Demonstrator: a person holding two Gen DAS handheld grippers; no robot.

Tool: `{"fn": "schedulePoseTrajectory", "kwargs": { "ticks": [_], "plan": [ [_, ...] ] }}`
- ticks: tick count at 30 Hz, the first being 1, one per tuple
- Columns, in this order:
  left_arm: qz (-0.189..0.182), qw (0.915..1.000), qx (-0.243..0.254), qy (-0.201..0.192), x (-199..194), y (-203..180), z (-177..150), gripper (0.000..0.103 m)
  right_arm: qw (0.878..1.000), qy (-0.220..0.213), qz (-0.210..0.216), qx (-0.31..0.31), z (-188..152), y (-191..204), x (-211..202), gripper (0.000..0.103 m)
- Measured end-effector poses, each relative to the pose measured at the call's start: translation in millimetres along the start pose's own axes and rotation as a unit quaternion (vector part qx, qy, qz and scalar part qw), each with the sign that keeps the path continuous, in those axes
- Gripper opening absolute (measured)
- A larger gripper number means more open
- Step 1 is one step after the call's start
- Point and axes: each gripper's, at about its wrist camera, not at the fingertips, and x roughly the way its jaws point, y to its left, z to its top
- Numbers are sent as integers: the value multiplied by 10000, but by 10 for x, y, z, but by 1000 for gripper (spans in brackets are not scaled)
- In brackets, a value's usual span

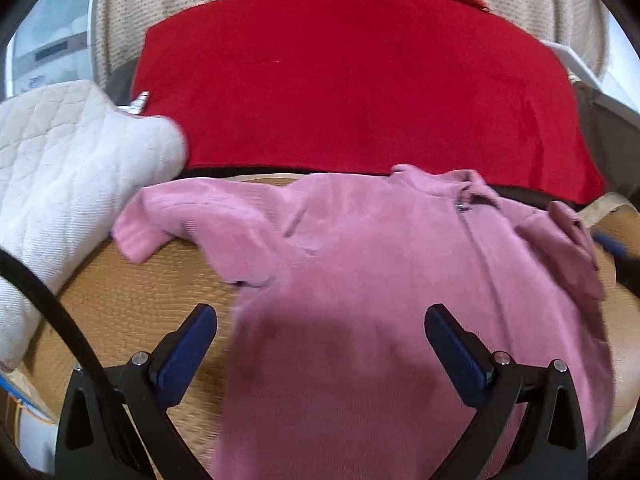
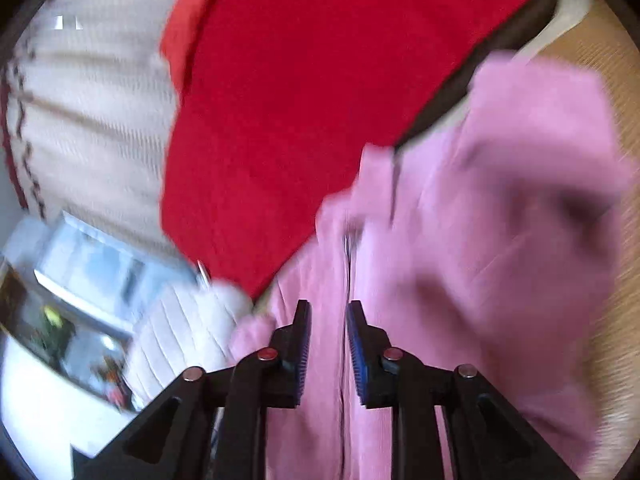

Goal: Fold large clothes

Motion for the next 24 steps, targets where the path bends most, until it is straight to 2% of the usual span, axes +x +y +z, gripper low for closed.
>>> {"fn": "schedulePoseTrajectory", "kwargs": {
  "ticks": [1, 2, 4, 6, 8, 10, 12, 15, 17, 18, 20, 21, 22, 23, 24],
  "plan": [
    [-123, 9999, 5, 52, 7, -46, 12, 103, 9986, -393, 0, 346, 71, -122, -222, 96],
    [-362, 9993, 7, 135, 13, -140, 51, 103, 9943, -827, -55, 673, 95, -247, -418, 103],
    [-645, 9978, 82, 124, -9, -313, 124, 103, 9872, -1162, 128, 1089, 183, -479, -619, 103],
    [-859, 9955, 386, 33, -43, -654, 294, 103, 9793, -1265, 230, 1561, 218, -713, -710, 103],
    [-1191, 9896, 805, 12, -63, -1091, 488, 103, 9711, -1218, 555, 1977, 224, -935, -719, 103],
    [-1545, 9800, 1244, 159, -13, -1556, 669, 103, 9673, -1145, 604, 2182, 178, -1038, -694, 102],
    [-1740, 9703, 1645, 338, 135, -2029, 851, 103, 9622, -1153, 637, 2384, 170, -1143, -688, 99],
    [-1998, 9634, 1661, 662, 479, -2553, 1085, 103, 9534, -1180, 739, 2675, 222, -1303, -720, 96],
    [-2277, 9543, 1621, 1054, 754, -2829, 1176, 102, 9471, -1239, 837, 2840, 254, -1389, -762, 96],
    [-2379, 9487, 1645, 1277, 875, -2946, 1182, 98, 9457, -1257, 868, 2869, 297, -1424, -833, 96],
    [-2576, 9360, 1618, 1773, 1106, -3168, 1144, 80, 9434, -1315, 925, 2900, 347, -1427, -847, 96],
    [-2629, 9315, 1574, 1960, 1212, -3231, 1103, 60, 9431, -1332, 941, 2896, 363, -1419, -854, 96],
    [-2677, 9266, 1548, 2138, 1280, -3309, 1071, 50, 9430, -1354, 939, 2892, 417, -1417, -873, 96],
    [-2669, 9238, 1544, 2269, 1350, -3381, 1033, 47, 9431, -1382, 917, 2881, 439, -1413, -884, 96],
    [-2640, 9237, 1541, 2309, 1381, -3411, 1008, 36, 9433, -1399, 900, 2874, 462, -1425, -915, 96]
  ]
}}
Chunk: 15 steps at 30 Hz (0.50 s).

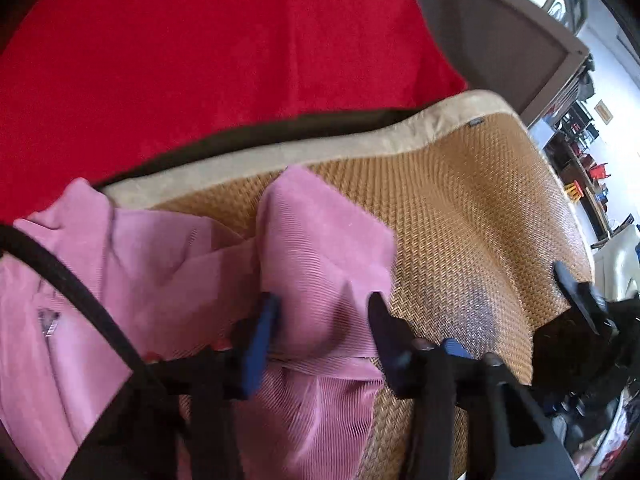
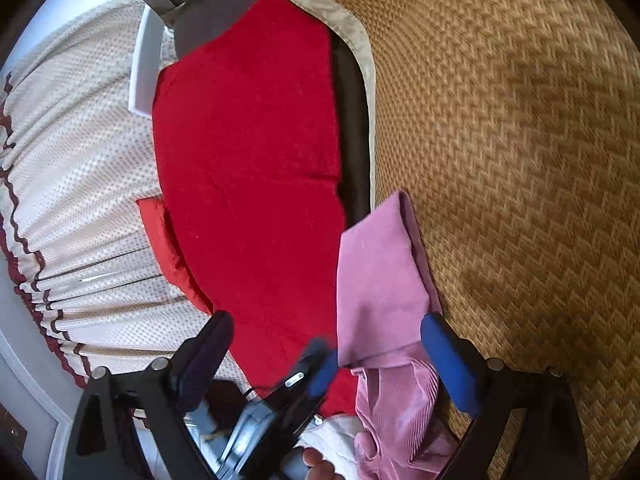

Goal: Fold large clothes

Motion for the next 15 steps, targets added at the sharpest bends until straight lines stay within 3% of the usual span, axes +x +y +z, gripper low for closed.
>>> {"fn": "schedulePoseTrajectory", "kwargs": {
  "ticks": [1, 3, 8, 15],
  "plan": [
    [17, 10000, -14, 16, 32, 0, -6, 20, 10000, -10, -3, -4, 12, 13, 6, 96],
    [5, 10000, -23, -1, 58, -3, -26, 10, 10000, 26, -11, 17, 33, 19, 32, 96],
    [148, 9992, 195, -325, -90, -68, -70, 5, 9996, 171, -228, -40, 14, 53, 168, 94],
    [83, 9936, 297, -1089, -859, -33, -208, 5, 9989, 258, -249, -303, -96, 179, 250, 94]
  ]
}}
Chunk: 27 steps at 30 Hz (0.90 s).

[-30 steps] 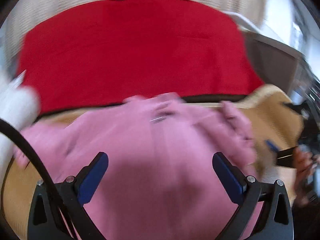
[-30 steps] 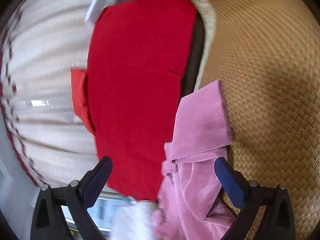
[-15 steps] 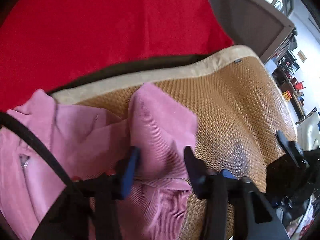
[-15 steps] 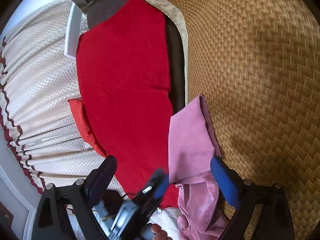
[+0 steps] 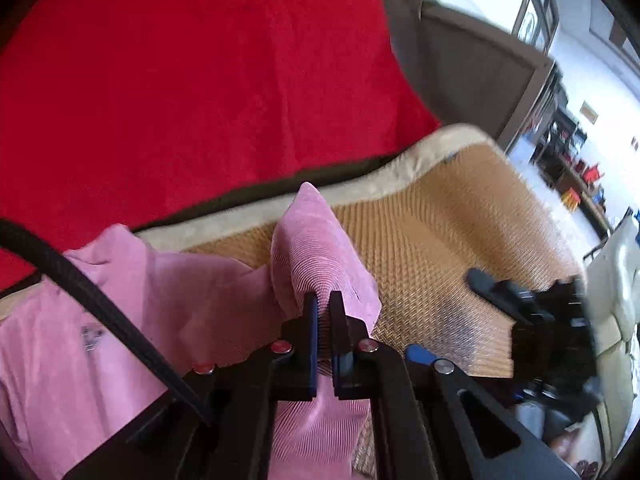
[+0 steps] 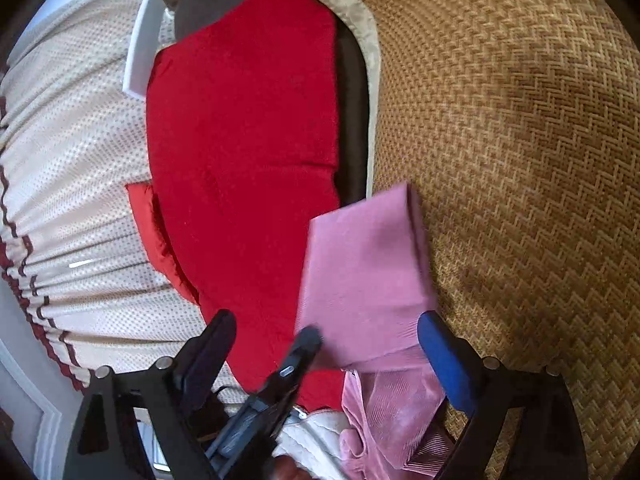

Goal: Fold large clothes

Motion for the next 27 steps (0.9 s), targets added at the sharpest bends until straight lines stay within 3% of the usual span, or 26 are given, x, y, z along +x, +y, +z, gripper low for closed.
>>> {"fn": "schedulePoseTrajectory", "kwargs": {
  "ticks": [7, 10, 11, 13, 14, 17, 20, 24, 27],
  "plan": [
    [218, 9956, -541, -727, -1173, 687, -314, 5, 9965, 549, -119, -621, -274, 215, 281, 94],
    [855, 9905, -726, -791, -1600, 1108, -715, 9, 9892, 903, -237, -1127, -501, 365, 456, 93],
    [1316, 9858, -804, -664, -1705, 1311, -924, 14, 9854, 1001, -302, -1344, -599, 424, 514, 91],
    [1893, 9757, -1049, -353, -1765, 1619, -1238, 56, 9754, 1192, -501, -1787, -797, 514, 619, 88],
    [2045, 9713, -1181, -277, -1783, 1731, -1350, 62, 9686, 1272, -629, -2041, -908, 568, 687, 85],
    [2353, 9592, -1564, -37, -1813, 2047, -1682, 62, 9474, 1421, -977, -2698, -1210, 683, 855, 78],
    [2340, 9571, -1705, -96, -1801, 2154, -1796, 62, 9345, 1584, -1134, -2978, -1449, 659, 946, 75],
    [1929, 9675, -1622, -211, -1687, 2072, -1792, 63, 9269, 1731, -1344, -3047, -1612, 539, 1014, 75],
    [1719, 9735, -1482, -262, -1502, 1925, -1719, 79, 9230, 1882, -1479, -3013, -1678, 452, 1079, 75]
  ]
}}
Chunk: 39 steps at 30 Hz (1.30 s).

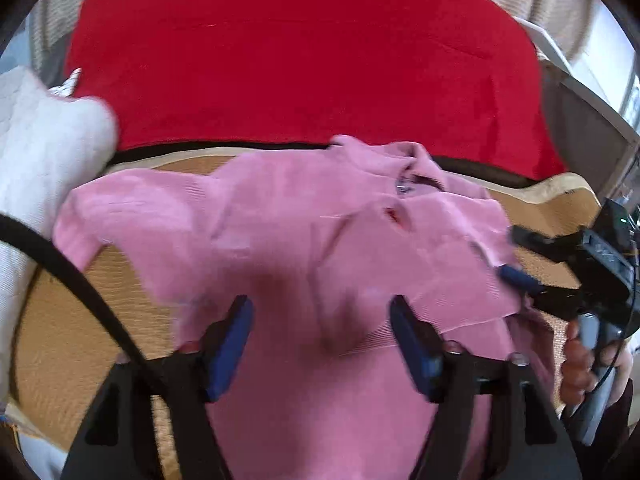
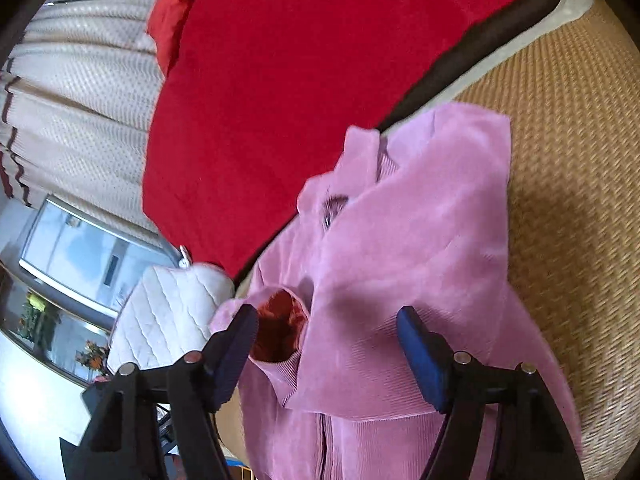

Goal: Fold large clothes

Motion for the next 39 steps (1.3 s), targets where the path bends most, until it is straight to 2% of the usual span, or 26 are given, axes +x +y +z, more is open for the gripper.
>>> {"fn": "schedulePoseTrajectory", "kwargs": {
  "ticks": [2, 4, 5, 6, 9, 12, 14, 15, 16, 20, 23, 24, 25, 26, 27, 28, 31, 33, 38, 39],
  "plan": [
    [19, 10000, 87, -16, 108, -164, 20, 80, 9997, 179, -173, 64, -42, -39, 95, 74],
    [-77, 9999, 120, 62, 219, -309, 59, 80, 9983, 391, -366, 239, -65, -159, 184, 66],
    [-122, 9998, 118, 81, 265, -353, 81, 80, 9980, 390, -402, 296, -64, -200, 187, 57],
    [-159, 9998, 119, 89, 325, -407, 106, 80, 9977, 388, -402, 375, -55, -244, 185, 50],
    [-72, 9999, 101, 71, 472, -521, 218, 80, 9961, 490, -199, 711, -32, -403, 178, 42],
    [187, 9998, 62, -45, 526, -531, 293, 77, 9957, 529, -130, 753, -30, -443, 177, 41],
    [427, 9990, 10, 103, 563, -463, 356, 40, 9963, 517, -165, 663, -41, -421, 164, 41],
    [433, 9987, -16, 286, 596, -418, 385, 15, 9965, 513, -174, 640, -36, -407, 171, 41],
    [428, 9985, -34, 334, 591, -375, 391, 10, 9966, 511, -182, 616, -20, -360, 179, 41],
    [777, 9967, 117, 177, 343, -128, 401, 10, 9966, 521, -152, 626, -16, -358, 147, 41],
    [1020, 9946, 24, 164, 121, 230, 413, 10, 9969, 497, -195, 574, -24, -342, 136, 41],
    [1109, 9937, -10, 176, 57, 349, 417, 17, 9971, 485, -216, 545, -28, -331, 138, 41],
    [1221, 9923, -46, 209, -8, 485, 410, 31, 9973, 471, -244, 508, -32, -313, 155, 41],
    [1343, 9906, -102, 225, -88, 631, 399, 40, 9975, 452, -276, 468, -40, -299, 156, 41],
    [1463, 9889, -168, 201, -172, 767, 385, 56, 9977, 435, -299, 437, -45, -286, 161, 42],
    [1577, 9871, -233, 143, -242, 905, 374, 60, 9978, 418, -316, 413, -50, -275, 163, 42],
    [1861, 9810, -549, 75, -460, 1382, 318, 60, 9980, 354, -288, 427, -64, -257, 157, 47],
    [1888, 9784, -842, 86, -516, 1625, 282, 60, 9983, 323, -241, 421, -75, -237, 157, 54],
    [1563, 9728, -1705, 149, -508, 2173, 134, 61, 9988, 303, -349, 165, -106, -86, 185, 71],
    [1455, 9713, -1876, 147, -488, 2255, 108, 62, 9985, 286, -445, 101, -113, -46, 183, 71]
  ]
}}
